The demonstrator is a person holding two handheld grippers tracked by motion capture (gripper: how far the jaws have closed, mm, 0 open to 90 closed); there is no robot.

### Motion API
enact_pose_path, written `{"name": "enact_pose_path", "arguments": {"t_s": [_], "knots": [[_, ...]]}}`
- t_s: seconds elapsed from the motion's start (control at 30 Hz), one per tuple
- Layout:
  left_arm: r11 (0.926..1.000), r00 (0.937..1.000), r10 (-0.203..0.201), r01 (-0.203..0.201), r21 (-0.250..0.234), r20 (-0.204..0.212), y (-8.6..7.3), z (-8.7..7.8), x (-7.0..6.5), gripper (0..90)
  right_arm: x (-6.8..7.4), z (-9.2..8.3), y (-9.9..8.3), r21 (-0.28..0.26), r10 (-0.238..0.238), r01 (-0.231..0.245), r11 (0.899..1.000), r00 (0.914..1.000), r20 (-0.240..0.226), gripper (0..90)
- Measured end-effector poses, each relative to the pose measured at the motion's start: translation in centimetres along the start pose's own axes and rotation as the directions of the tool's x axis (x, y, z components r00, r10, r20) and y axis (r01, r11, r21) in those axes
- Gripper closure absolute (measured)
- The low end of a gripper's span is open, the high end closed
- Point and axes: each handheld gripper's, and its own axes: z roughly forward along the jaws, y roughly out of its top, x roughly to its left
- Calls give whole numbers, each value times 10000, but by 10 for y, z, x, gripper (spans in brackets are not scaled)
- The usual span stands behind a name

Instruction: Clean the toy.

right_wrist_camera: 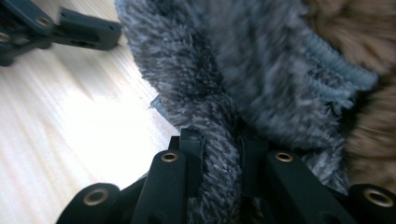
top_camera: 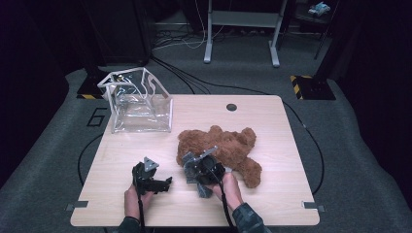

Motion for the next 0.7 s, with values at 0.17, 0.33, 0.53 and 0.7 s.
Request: {"name": "enact_pose_path", "arguments": {"t_s": [0.17, 0.33, 0.53, 0.7], "knots": [[10000, 10000, 5, -5, 4, 1, 0, 0, 0, 0, -8, -41, -5, -924, 5, -17, 9957, 9999, -131, 762], [10000, 10000, -30, 30, -35, -40, 0, 0, 0, 0, -21, -73, -10, -1563, 216, -183, 9875, 9996, 192, 762], [9993, 9991, -342, 339, -126, -240, 1, 1, -5, 0, -51, -113, -25, -2404, 1053, -767, 9676, 9885, 1085, 762], [9987, 9981, -514, 515, 28, -343, 2, 1, -12, 1, -74, -139, -43, -2914, 1815, -1238, 9486, 9667, 1803, 763]]}}
